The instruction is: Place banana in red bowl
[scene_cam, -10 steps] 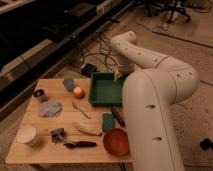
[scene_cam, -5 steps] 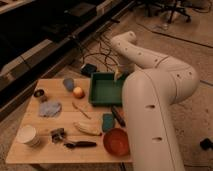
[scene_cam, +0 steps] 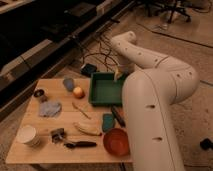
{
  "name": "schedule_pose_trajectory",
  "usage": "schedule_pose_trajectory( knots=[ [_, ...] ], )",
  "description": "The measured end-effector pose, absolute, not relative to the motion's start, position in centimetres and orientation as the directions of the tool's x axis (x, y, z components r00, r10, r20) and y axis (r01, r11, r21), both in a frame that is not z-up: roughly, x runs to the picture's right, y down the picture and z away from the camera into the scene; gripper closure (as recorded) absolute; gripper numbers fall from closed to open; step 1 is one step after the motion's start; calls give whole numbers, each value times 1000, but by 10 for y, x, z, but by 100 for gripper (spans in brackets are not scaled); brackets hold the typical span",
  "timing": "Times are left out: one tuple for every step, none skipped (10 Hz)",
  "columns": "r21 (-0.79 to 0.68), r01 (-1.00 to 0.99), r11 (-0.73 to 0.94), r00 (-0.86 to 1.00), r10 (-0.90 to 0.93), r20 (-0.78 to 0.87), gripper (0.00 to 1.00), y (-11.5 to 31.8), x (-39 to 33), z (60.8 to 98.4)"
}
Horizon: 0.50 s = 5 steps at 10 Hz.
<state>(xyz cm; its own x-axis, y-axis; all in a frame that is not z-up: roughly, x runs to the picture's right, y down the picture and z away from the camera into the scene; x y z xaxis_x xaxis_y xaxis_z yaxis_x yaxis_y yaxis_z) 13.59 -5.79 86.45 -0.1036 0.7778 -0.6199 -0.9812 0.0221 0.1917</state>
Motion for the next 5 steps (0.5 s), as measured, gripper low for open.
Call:
schedule_pose_trajectory(
  knots=[
    [176, -983, 48, -73, 779, -622, 20, -57, 131, 860],
    [155, -985, 73, -40, 781, -623, 20, -53, 121, 855],
    [132, -985, 110, 4, 782, -623, 20, -48, 106, 846],
    [113, -983, 143, 43, 784, -619, 20, -39, 91, 831],
    [84, -980, 178, 90, 785, -613, 20, -30, 76, 815]
  ],
)
